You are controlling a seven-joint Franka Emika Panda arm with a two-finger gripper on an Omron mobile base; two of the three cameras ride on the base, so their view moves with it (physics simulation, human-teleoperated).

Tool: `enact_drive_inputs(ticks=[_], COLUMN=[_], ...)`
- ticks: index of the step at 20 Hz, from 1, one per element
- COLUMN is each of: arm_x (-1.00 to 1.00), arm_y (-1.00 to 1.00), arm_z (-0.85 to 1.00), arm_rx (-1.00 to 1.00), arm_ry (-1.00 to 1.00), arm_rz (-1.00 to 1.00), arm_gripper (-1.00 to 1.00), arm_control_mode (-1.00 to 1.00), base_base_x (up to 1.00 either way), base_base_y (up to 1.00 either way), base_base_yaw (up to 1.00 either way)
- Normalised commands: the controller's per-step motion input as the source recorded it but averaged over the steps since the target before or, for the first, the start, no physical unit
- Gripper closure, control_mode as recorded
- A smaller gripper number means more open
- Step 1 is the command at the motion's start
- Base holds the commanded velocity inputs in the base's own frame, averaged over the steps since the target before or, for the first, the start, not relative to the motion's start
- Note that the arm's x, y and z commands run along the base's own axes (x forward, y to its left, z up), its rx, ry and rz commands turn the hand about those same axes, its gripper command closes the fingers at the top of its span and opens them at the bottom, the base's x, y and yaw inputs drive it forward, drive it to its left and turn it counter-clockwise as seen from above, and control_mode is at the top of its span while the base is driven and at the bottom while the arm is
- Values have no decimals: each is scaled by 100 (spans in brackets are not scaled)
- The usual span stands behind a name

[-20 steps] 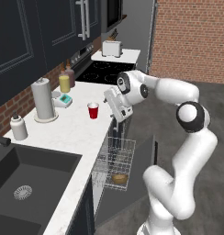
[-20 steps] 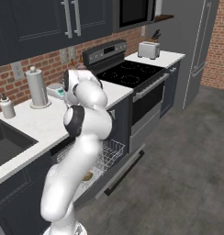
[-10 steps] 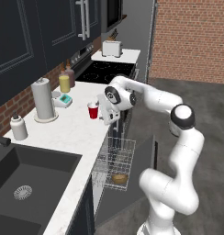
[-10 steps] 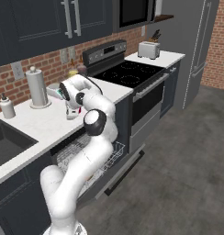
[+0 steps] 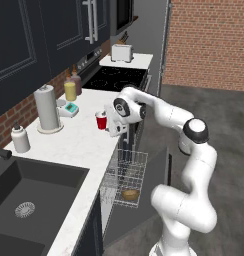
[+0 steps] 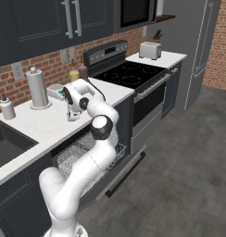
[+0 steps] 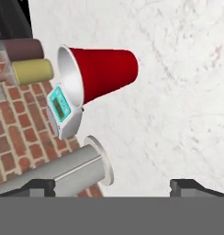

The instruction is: Pick up the cup and bowl from the counter, place them in the dishwasher, and close the dishwasher door.

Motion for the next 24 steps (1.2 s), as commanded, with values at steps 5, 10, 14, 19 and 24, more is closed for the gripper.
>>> enact_drive_inputs(ticks=[5,10,14,19,24], arm_x=[57,72,70,55,44], arm_y=[-51,-34,-10,-4,-2], arm_z=[44,4,0,1,1], arm_rx=[0,-2,-5,-7,-14], arm_ry=[3,7,4,0,1], arm_rz=[10,9,4,1,0], arm_gripper=[-100,-100,-100,-100,-100], arm_control_mode=[-100,-100,-100,-100,-100], base_base_x=[0,0,0,0,0], base_base_y=[0,0,0,0,0], base_base_yaw=[0,0,0,0,0])
